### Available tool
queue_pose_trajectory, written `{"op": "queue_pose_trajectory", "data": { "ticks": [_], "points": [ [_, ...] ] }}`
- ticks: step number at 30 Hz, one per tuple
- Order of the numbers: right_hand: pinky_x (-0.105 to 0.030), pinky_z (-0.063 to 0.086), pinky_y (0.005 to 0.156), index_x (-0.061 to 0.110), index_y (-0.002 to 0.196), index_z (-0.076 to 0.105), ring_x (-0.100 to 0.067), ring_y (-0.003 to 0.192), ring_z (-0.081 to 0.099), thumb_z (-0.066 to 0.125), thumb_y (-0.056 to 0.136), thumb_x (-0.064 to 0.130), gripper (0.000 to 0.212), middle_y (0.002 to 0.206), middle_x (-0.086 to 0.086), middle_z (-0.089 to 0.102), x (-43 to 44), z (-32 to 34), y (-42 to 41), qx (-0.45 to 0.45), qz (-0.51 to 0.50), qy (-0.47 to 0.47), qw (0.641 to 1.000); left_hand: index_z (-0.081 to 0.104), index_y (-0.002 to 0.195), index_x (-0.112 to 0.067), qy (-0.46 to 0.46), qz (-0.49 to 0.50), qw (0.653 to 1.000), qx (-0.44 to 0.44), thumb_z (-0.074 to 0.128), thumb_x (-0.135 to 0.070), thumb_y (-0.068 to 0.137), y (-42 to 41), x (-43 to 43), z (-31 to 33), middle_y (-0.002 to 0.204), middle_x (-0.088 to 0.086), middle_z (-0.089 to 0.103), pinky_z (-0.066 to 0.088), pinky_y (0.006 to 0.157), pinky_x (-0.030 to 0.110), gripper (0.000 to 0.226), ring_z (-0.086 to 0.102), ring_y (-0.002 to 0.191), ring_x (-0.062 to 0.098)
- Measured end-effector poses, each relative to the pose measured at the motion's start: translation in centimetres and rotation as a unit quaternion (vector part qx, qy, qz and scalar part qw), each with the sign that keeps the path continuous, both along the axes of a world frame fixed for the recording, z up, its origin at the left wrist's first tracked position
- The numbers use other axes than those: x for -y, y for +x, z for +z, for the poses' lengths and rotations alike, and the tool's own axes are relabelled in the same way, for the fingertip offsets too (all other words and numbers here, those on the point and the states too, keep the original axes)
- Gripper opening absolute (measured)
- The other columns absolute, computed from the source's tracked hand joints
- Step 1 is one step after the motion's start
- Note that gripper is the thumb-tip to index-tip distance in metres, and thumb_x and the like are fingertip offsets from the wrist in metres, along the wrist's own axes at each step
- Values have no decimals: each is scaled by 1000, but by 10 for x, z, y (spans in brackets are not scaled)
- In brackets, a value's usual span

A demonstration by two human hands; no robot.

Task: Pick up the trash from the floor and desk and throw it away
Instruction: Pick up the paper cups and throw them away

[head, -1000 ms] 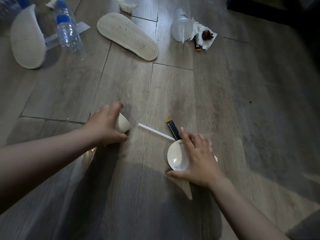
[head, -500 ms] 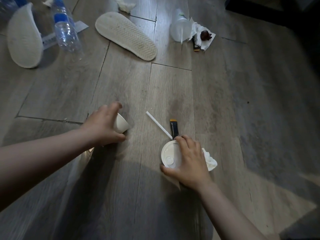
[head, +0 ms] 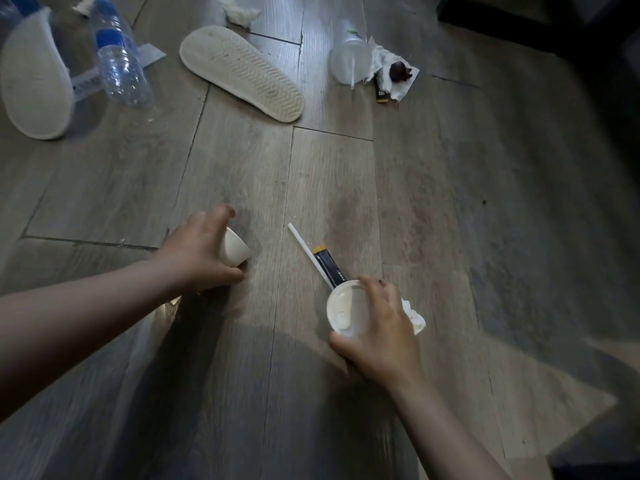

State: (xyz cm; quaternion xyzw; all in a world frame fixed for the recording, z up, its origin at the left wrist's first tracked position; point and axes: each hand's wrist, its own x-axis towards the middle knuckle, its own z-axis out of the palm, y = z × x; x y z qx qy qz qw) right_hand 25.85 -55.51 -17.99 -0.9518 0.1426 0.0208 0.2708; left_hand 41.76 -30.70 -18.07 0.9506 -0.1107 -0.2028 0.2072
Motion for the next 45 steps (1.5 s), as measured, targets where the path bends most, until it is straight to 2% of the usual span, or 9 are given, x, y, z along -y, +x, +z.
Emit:
{"op": "queue_pose_trajectory", "data": {
  "ticks": [4,8,10,16,20,25,30,38,45],
  "points": [
    [-31,46,77,33,130,40,-15,100,49,68,52,61,87,120,9,38,28,10,-15,22,-71,-35,997,28,134,-30,-3,-1,1000,-4,83,-39,57,0,0,0,123,7,43,43,73,34,95,46,98,23],
    [-38,39,96,29,139,34,-23,121,36,73,54,59,97,131,1,37,40,1,-20,-65,-78,-50,994,28,135,-30,0,1,1000,-6,84,-38,57,0,1,1,125,9,43,46,75,36,96,49,105,28],
    [-39,38,99,31,140,31,-22,124,34,72,55,60,99,135,2,35,36,-6,-20,-93,-63,-66,991,28,136,-29,0,-2,1000,-7,84,-38,58,0,1,2,125,9,43,46,78,36,97,49,106,29],
    [-26,35,80,31,133,40,-20,109,47,77,52,51,91,117,5,39,26,-12,-20,-57,-98,-24,993,28,137,-28,-1,0,1000,-10,84,-36,59,-1,2,3,126,11,42,46,82,37,96,49,109,31],
    [-25,40,79,33,133,40,-18,103,51,73,49,55,93,112,10,33,25,-3,-15,-23,-122,20,992,29,136,-27,2,-3,1000,-4,84,-37,58,0,2,2,126,11,43,46,82,37,96,49,109,31],
    [-28,45,83,37,131,36,-14,103,47,68,49,56,90,117,9,33,-2,5,8,16,-69,31,997,30,135,-27,14,-3,1000,4,83,-40,56,0,2,0,124,11,44,41,78,33,96,50,107,31],
    [-33,46,87,25,132,38,-28,109,51,77,56,48,88,125,-4,39,-17,-4,43,-82,-70,-41,993,30,133,-29,6,-3,1000,5,82,-40,55,0,2,-1,124,9,44,43,78,34,94,50,107,30],
    [-30,40,73,17,130,32,-31,108,52,77,56,56,95,125,-11,40,-12,6,70,-252,-1,-166,953,28,134,-30,7,4,1000,-6,81,-40,58,0,1,1,126,9,43,41,80,33,93,49,110,31],
    [-32,37,73,17,138,24,-31,110,45,68,56,64,104,130,-11,33,-15,-1,60,-228,22,-218,949,29,132,-31,-4,7,1000,-8,81,-38,58,0,1,2,126,8,43,42,77,33,92,49,107,30]
  ]
}}
